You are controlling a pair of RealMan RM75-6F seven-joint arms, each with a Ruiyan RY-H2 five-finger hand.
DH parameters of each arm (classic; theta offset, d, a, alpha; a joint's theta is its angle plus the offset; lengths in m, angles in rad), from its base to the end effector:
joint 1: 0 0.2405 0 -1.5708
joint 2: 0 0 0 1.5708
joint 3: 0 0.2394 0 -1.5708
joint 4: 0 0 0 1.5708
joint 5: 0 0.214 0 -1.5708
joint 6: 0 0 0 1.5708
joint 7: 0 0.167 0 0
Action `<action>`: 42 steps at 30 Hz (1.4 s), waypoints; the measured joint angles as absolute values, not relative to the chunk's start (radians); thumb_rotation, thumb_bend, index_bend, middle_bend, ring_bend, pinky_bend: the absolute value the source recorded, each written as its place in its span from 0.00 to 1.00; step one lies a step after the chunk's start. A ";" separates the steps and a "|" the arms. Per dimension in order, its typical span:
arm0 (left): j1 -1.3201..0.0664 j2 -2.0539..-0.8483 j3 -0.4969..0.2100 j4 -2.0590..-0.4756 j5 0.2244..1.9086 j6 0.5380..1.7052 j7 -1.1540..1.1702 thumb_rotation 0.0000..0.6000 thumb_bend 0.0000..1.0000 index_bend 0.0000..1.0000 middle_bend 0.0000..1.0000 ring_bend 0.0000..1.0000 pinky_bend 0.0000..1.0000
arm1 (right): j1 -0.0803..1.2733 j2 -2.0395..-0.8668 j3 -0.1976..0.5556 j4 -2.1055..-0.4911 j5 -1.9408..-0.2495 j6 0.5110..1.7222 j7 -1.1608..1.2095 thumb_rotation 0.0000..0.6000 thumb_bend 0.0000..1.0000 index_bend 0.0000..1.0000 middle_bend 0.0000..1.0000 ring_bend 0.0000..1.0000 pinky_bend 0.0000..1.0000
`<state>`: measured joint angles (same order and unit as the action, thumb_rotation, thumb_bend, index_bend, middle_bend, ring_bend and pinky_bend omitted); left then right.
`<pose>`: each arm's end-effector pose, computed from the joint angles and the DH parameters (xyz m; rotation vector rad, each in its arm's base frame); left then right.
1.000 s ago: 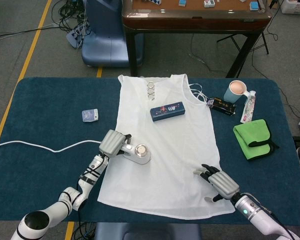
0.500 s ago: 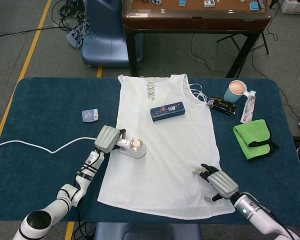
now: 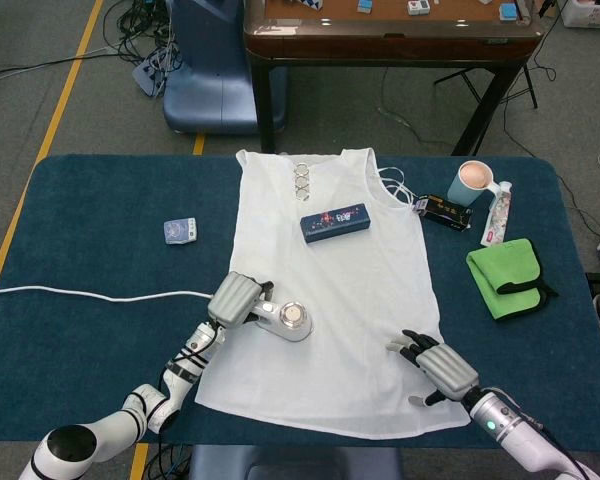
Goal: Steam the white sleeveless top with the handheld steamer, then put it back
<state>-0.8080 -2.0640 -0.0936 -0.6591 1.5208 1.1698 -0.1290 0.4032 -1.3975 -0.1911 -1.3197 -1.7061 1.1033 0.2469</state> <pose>-0.1122 0.3610 -0.1115 -1.9065 -0.7167 -1.2346 -0.2776 -0.2172 -0.0126 2.0620 -1.1868 0.8250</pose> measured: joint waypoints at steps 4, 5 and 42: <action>-0.804 -2.052 -0.090 -0.714 1.525 1.171 -0.096 1.00 0.33 0.96 0.90 0.76 0.80 | 0.402 -1.398 -0.192 -1.317 -1.707 1.105 0.251 1.00 0.17 0.14 0.15 0.04 0.13; -0.804 -2.050 -0.090 -0.720 1.528 1.173 -0.088 1.00 0.33 0.96 0.90 0.76 0.80 | 0.402 -1.398 -0.193 -1.317 -1.707 1.105 0.251 1.00 0.17 0.14 0.15 0.04 0.13; -0.834 -2.088 -0.117 -0.494 1.516 1.191 -0.231 1.00 0.33 0.96 0.90 0.76 0.80 | 0.408 -1.396 -0.188 -1.328 -1.695 1.091 0.244 1.00 0.17 0.14 0.15 0.04 0.13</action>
